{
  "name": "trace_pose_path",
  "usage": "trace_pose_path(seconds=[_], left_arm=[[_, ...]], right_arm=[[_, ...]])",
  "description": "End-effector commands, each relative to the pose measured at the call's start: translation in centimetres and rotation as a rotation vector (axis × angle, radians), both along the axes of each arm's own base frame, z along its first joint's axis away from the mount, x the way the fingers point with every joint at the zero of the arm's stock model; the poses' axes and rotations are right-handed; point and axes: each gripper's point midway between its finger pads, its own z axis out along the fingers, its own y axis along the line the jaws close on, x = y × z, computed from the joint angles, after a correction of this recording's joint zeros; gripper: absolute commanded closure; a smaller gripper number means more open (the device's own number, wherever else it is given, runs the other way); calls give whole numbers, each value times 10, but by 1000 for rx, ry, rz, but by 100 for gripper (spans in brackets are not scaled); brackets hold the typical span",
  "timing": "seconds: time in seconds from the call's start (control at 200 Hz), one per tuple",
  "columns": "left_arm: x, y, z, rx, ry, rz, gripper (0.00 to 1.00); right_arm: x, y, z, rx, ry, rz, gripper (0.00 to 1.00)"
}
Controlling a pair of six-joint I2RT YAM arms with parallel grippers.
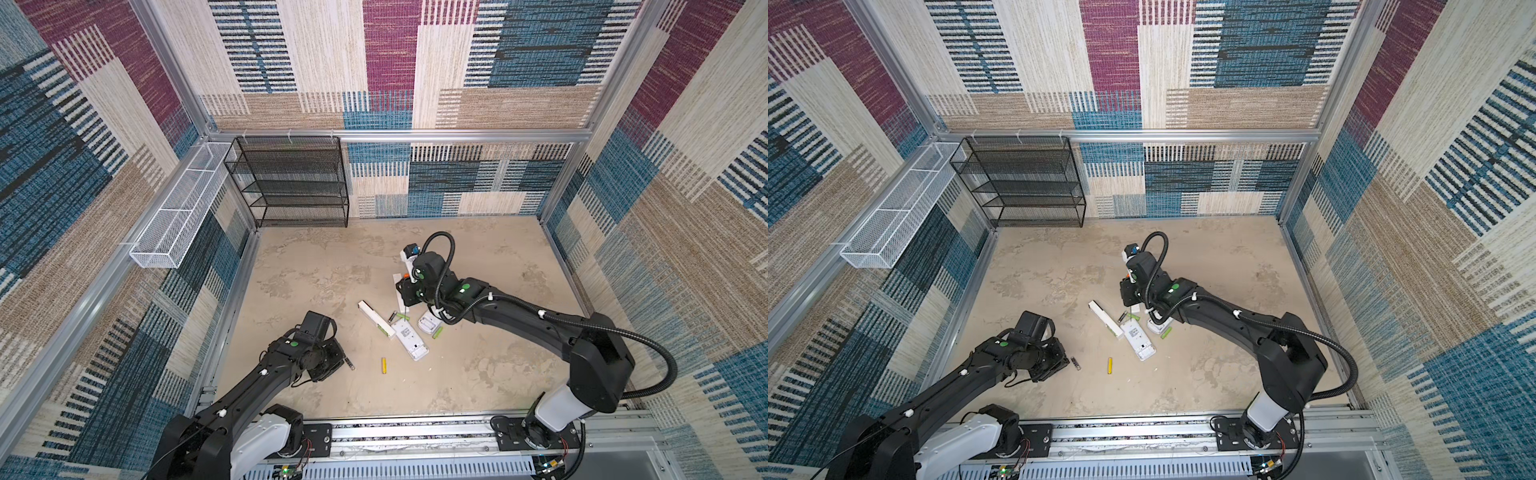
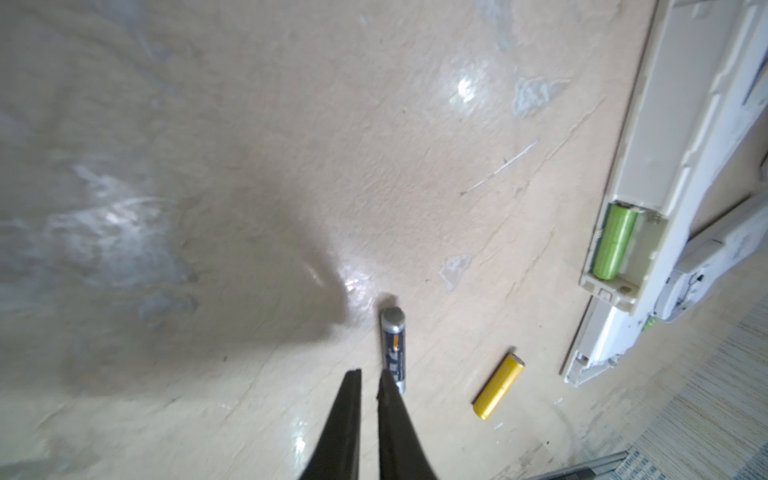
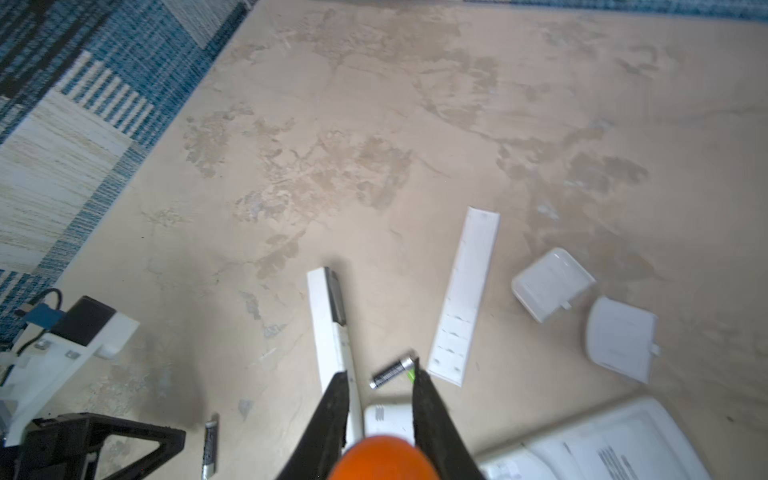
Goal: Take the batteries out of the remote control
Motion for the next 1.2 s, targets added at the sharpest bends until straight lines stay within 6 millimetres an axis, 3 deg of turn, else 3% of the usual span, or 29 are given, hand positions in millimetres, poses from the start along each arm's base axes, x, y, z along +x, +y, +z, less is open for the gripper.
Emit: trace_pose_path(seconds=[0.0, 0.26, 0.511, 0.666, 0.851, 1.057, 1.197], left_arm=[[3, 0, 3, 15, -12, -33, 85], [17, -8, 9, 9, -27, -72, 85], [23, -10, 14, 19, -35, -97, 85], [24, -11, 15, 16, -39, -100, 85], [23, -9, 15, 25, -41, -101, 85], [26, -10, 16, 28, -46, -106, 85], [27, -9, 18, 36, -50, -112, 85]], right_arm=[[-31, -46, -33, -51, 205, -58, 100], [-102, -108, -101, -115, 488, -185, 98], [-139, -120, -137, -85, 627, -210, 96], [-148, -129, -154, -113, 663, -238, 80], [-145, -139, -157, -154, 636, -278, 55], [-140, -142, -154, -170, 615, -293, 49], [-121, -138, -129, -172, 535, -290, 49]])
